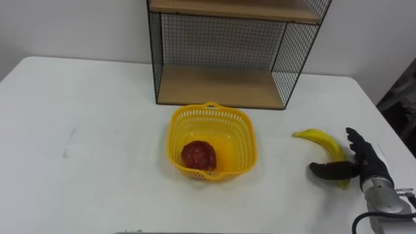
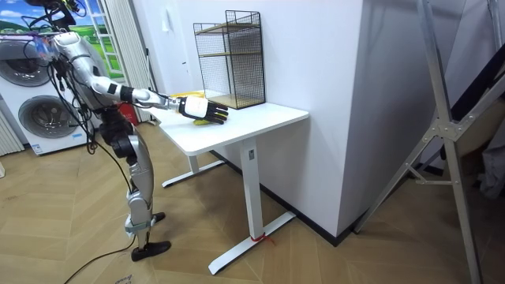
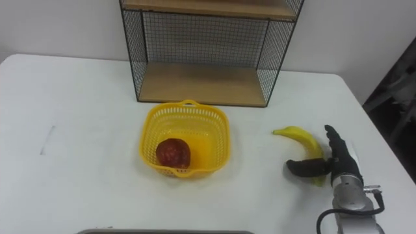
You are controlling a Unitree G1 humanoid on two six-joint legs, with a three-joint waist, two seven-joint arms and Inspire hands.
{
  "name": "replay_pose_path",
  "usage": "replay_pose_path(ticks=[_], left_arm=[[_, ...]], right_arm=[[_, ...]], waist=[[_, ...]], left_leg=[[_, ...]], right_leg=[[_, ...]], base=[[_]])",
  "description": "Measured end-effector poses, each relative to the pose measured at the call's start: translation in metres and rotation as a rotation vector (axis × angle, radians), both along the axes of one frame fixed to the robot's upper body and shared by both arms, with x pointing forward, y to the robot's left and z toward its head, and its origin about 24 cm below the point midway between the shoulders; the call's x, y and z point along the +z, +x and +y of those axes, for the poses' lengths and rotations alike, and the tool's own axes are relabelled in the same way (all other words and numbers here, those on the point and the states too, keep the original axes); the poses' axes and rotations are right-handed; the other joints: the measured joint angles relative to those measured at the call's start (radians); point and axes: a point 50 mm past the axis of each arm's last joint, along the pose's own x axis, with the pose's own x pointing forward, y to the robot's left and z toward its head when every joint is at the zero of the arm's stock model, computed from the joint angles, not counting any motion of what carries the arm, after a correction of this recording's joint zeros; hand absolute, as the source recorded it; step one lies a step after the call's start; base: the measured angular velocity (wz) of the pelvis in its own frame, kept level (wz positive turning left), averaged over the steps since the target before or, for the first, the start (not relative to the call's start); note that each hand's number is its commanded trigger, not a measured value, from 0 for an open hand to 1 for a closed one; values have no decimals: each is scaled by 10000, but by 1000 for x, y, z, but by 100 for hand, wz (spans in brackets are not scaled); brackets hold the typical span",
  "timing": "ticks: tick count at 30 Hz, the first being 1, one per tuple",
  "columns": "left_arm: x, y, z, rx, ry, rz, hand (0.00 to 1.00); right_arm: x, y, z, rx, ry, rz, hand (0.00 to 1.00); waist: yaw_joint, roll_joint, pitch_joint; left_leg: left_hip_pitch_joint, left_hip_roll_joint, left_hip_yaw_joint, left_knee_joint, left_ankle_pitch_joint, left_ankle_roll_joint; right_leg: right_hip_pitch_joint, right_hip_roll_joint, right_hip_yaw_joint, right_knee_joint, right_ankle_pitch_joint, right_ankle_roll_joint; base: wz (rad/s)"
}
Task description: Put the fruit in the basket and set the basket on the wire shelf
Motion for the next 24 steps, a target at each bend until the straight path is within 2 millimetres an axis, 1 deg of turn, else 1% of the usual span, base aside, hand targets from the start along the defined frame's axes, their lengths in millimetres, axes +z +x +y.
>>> replay_pose_path(ticks=[1,6,10,16,24], left_arm=[[0,-1,0,13,-24,34,0],[0,-3,0,63,39,240,0],[0,0,1,3,81,144,0],[1,7,6,-82,186,-15,0],[2,9,8,-121,260,-45,0]], right_arm=[[0,0,-1,97,-14,89,100],[0,4,-3,150,-197,285,100],[3,4,-15,334,-964,751,100],[4,6,-18,611,-2172,1105,100],[4,6,-20,547,-2368,1303,100]], waist=[[6,-2,1],[20,-35,12],[46,-93,19],[76,-127,20],[63,-152,27]], left_leg=[[-2,1,-10,3,0,0],[-6,0,-34,52,0,0],[-25,0,-93,170,-4,-2],[3,3,-112,182,-23,-10],[19,2,-102,143,-44,-11]], right_leg=[[1,0,0,11,-3,-4],[7,2,3,19,-12,-6],[54,12,-42,-50,-15,-9],[131,24,-59,-122,-14,-10],[156,33,-50,-122,-12,-10]], base=[[0],[0],[4],[2],[0]])
